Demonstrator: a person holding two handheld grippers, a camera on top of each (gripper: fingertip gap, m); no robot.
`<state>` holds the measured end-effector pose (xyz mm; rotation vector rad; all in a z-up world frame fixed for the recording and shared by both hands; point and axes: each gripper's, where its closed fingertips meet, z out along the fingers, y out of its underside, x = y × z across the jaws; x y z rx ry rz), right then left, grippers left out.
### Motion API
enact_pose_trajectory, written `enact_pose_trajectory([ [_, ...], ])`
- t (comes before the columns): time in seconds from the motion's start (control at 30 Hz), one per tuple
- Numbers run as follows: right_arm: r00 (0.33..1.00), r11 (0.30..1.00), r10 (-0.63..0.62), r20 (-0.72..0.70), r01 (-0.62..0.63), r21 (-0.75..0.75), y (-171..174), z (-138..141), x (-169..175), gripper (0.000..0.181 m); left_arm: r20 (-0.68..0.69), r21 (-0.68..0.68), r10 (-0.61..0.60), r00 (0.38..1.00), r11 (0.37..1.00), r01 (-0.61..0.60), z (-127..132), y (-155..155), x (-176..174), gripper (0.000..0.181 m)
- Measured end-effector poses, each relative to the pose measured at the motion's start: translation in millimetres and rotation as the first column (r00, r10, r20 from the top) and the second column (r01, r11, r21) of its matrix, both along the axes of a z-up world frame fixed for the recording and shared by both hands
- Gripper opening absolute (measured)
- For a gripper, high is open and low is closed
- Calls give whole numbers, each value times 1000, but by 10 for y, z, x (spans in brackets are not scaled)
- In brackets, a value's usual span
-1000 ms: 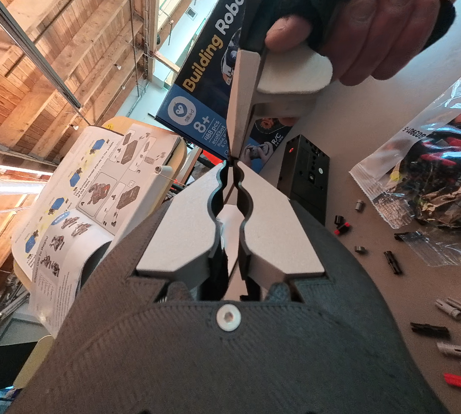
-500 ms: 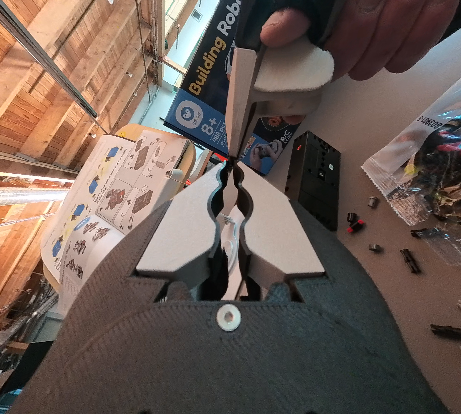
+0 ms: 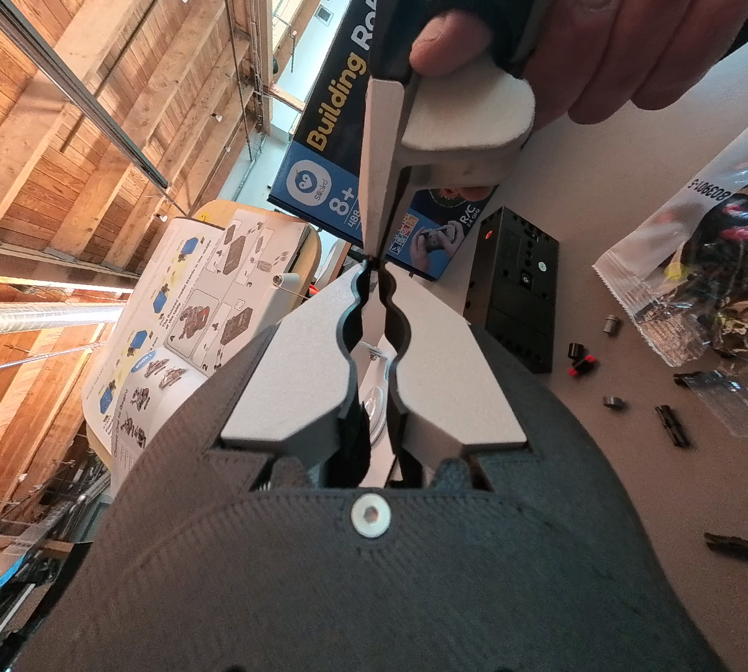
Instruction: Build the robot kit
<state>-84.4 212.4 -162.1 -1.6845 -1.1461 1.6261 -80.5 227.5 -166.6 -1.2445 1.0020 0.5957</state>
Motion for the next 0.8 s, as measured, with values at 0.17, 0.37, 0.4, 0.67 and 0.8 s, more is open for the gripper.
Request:
enact_pose_trajectory([
  [0.17,1000,998,0,14,0,55,-12,-4,9,3,34,-30,-38,999,999,39,-11,-11,15,5],
  [0.37,984,955,-63,169,11,297,84,-221,72,3,292,-465,-24,956,870,164,-490,117,-214,64],
  [0.4,976,938,-76,205,1,345,100,-281,79,2,309,-557,11,951,813,172,-655,141,-254,66],
  [0.67,917,819,-136,374,-108,564,214,-570,88,2,417,-694,32,908,656,296,-1092,267,-62,29],
  [0.8,888,743,-148,435,-191,642,226,-665,87,2,411,-678,39,911,681,277,-1083,304,-13,24],
])
